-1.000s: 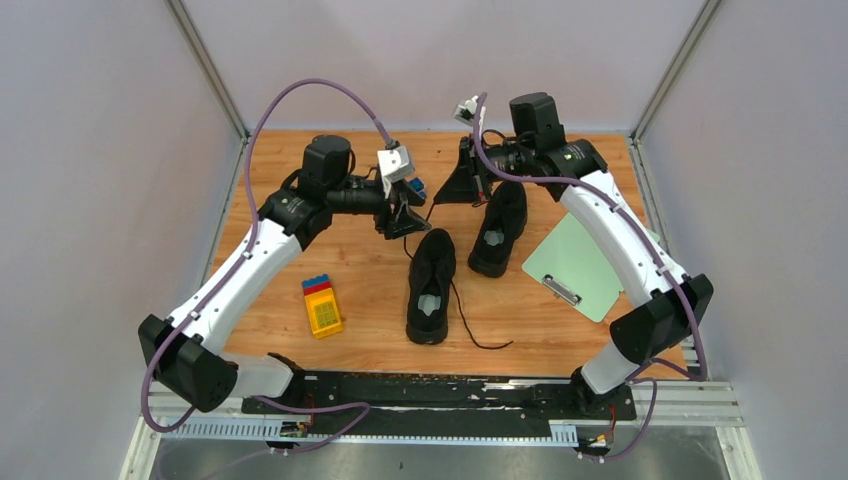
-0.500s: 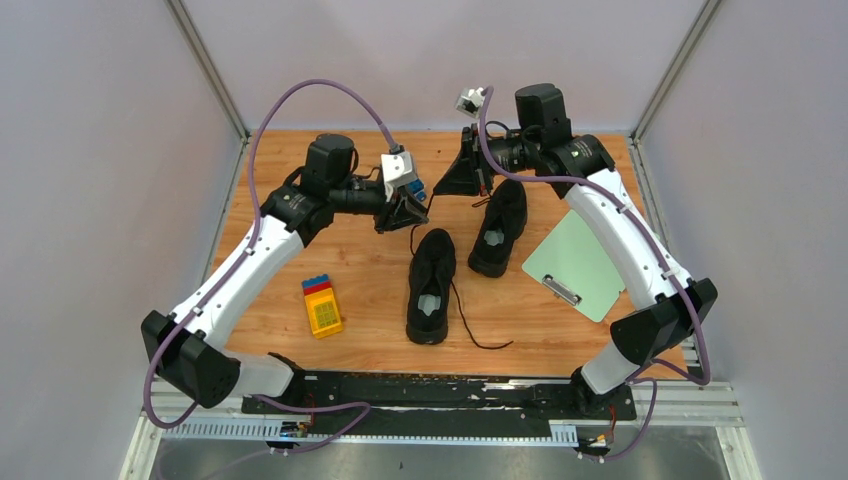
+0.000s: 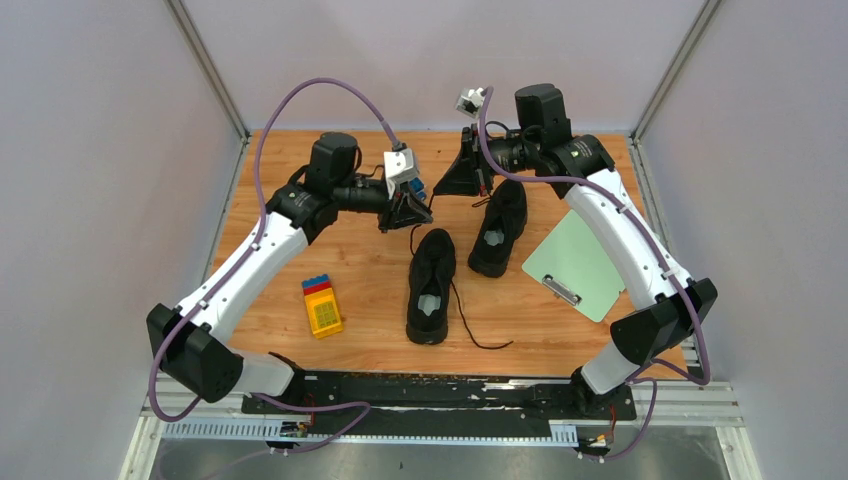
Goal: Tie the shoes
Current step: Wrap the shoelace around the shoelace.
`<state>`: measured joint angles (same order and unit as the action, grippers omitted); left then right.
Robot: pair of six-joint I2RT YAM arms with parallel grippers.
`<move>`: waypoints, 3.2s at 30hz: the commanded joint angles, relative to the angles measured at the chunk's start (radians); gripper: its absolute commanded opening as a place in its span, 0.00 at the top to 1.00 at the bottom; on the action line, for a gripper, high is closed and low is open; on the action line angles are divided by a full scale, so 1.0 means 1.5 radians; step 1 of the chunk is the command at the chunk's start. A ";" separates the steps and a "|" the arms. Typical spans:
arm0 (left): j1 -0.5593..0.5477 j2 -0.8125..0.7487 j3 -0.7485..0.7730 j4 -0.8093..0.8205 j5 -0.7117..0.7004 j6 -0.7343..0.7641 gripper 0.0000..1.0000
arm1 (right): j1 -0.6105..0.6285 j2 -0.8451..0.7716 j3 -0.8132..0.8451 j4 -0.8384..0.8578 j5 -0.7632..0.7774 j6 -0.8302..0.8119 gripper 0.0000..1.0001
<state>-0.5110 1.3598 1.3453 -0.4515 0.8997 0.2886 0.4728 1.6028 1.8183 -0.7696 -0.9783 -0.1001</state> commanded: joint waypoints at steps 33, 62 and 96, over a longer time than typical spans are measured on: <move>0.047 -0.052 -0.139 0.098 -0.006 -0.206 1.00 | 0.089 -0.235 -0.683 -0.127 0.359 -0.728 0.61; 0.084 -0.042 -0.145 0.125 0.001 -0.270 1.00 | 0.247 -0.163 -0.777 -0.026 0.430 -0.773 0.66; 0.014 0.106 0.020 -0.097 0.015 -0.097 1.00 | 0.168 -0.115 -0.025 -0.074 0.396 -0.475 1.00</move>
<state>-0.4805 1.5055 1.3437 -0.5991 0.9146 0.1024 0.7292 1.4040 1.6943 -0.9421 -0.3176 -0.9123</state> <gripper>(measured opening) 0.008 0.010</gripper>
